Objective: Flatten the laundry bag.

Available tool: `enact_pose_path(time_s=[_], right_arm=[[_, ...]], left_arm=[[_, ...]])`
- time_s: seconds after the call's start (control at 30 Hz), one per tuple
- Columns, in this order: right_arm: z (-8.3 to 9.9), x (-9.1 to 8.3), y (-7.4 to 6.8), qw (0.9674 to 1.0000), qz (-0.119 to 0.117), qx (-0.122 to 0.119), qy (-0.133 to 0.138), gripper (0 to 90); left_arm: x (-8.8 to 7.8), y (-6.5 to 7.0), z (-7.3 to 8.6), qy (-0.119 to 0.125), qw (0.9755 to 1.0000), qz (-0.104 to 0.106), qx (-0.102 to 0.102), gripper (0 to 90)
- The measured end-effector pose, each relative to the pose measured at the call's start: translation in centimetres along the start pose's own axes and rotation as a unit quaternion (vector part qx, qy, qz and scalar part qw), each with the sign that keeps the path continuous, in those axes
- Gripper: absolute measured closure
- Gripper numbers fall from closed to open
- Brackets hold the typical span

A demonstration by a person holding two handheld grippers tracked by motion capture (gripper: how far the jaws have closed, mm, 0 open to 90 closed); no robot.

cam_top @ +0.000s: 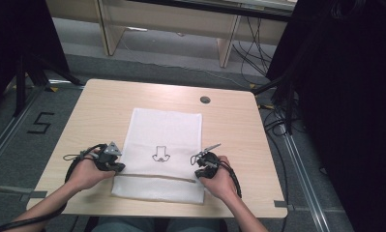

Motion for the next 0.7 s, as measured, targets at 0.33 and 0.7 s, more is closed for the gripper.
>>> enact_pose_path(time_s=[0.33, 0.7], right_arm=[[1.2, -2.7, 1.7, 0.9980, 0.004, 0.017, 0.061, 74.7], [2.6, -3.9, 3.2, 0.9957, 0.023, 0.055, 0.070, 68.4]], left_arm=[[-0.4, 0.1, -0.8, 0.080, 0.9964, 0.014, -0.023, 58.6], [0.0, 1.3, -1.7, 0.130, 0.9907, 0.038, -0.018, 45.3]])
Point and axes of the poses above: each handheld gripper's, and its own axes: x roughly forward along the jaws, z roughly out of its underside, y roughly to its right, the point moved 3 cm from there along x, roughly forward along the jaws, and after that the axes turned 3 degrees about y, right-handed, at the moved point
